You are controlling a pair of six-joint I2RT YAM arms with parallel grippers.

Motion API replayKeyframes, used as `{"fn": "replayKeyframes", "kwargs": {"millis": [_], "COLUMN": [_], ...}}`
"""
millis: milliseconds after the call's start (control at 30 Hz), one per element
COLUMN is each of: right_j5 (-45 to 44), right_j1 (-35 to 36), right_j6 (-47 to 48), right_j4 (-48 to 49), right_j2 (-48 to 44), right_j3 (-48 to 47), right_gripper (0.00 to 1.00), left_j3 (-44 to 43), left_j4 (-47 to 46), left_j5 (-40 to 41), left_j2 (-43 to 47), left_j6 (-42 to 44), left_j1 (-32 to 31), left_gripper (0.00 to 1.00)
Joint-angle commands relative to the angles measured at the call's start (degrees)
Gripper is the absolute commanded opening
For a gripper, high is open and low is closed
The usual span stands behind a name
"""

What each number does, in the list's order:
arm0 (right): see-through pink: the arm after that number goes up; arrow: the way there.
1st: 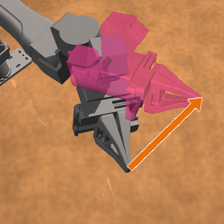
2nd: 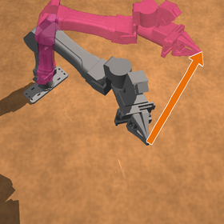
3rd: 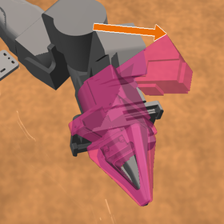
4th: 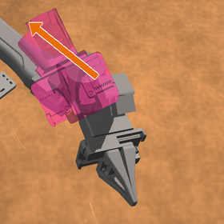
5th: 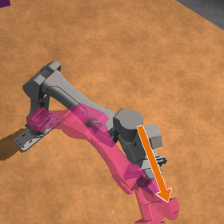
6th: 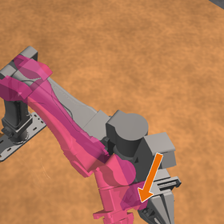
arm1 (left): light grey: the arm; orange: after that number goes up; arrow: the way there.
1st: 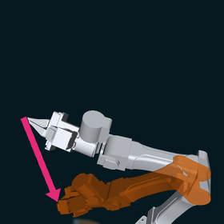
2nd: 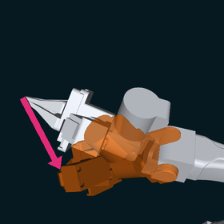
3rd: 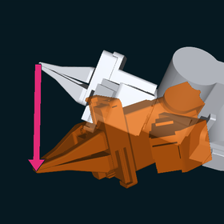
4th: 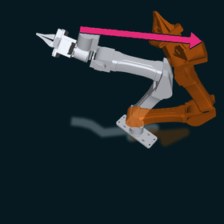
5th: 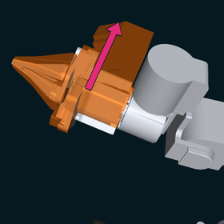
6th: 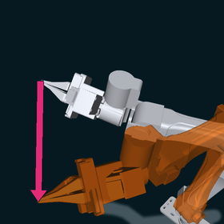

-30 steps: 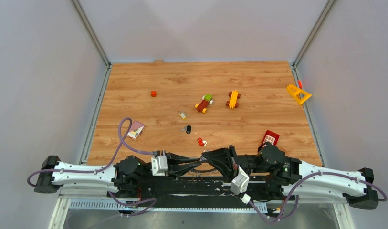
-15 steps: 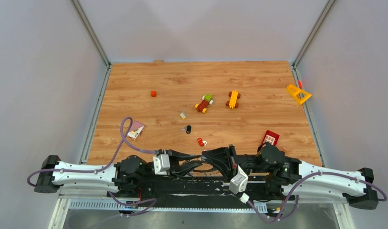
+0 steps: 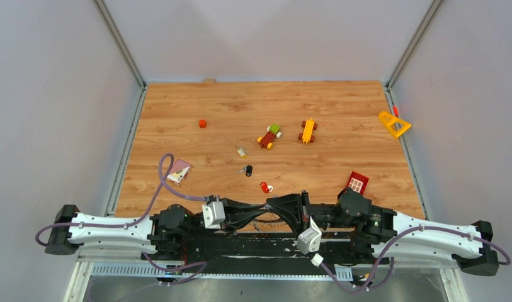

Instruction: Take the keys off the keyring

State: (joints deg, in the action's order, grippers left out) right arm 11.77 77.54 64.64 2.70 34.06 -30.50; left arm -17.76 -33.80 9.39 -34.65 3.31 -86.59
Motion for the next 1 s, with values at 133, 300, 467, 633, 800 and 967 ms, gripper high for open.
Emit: {"fn": "replayKeyframes", "kwargs": {"millis": [133, 300, 467, 633, 800, 967], "right_j5": [-0.4, -0.2, -0.1, -0.1, -0.3, -1.2], "right_j1": [0.0, 0.0, 0.0, 0.0, 0.0, 0.1], "right_j6": [0.6, 0.6, 0.4, 0.3, -0.1, -2.3], "right_j4": [3.2, 3.4, 3.4, 3.1, 1.5, -0.2], "right_j2": [-0.6, -0.7, -0.9, -1.2, -1.6, -2.8], "right_j3": [-2.8, -2.9, -2.9, -2.8, -3.1, -3.0], "right_gripper": [0.0, 0.0, 0.0, 0.0, 0.0, 0.0], "left_j3": [-3.4, -4.3, -4.7, -5.5, -6.3, -7.8], "left_j4": [1.8, 3.9, 5.2, 7.2, 9.9, 13.8], "left_j5": [1.8, 2.3, 2.9, 3.5, 3.6, 6.1], "left_j2": [-0.5, -1.2, -1.7, -1.7, -1.4, -1.7], "left_j6": [-1.0, -1.1, -1.1, -0.8, 1.6, 4.1], "left_j1": [0.0, 0.0, 0.0, 0.0, 0.0, 0.0], "left_gripper": [0.36, 0.22, 0.11, 0.0, 0.0, 0.0]}}
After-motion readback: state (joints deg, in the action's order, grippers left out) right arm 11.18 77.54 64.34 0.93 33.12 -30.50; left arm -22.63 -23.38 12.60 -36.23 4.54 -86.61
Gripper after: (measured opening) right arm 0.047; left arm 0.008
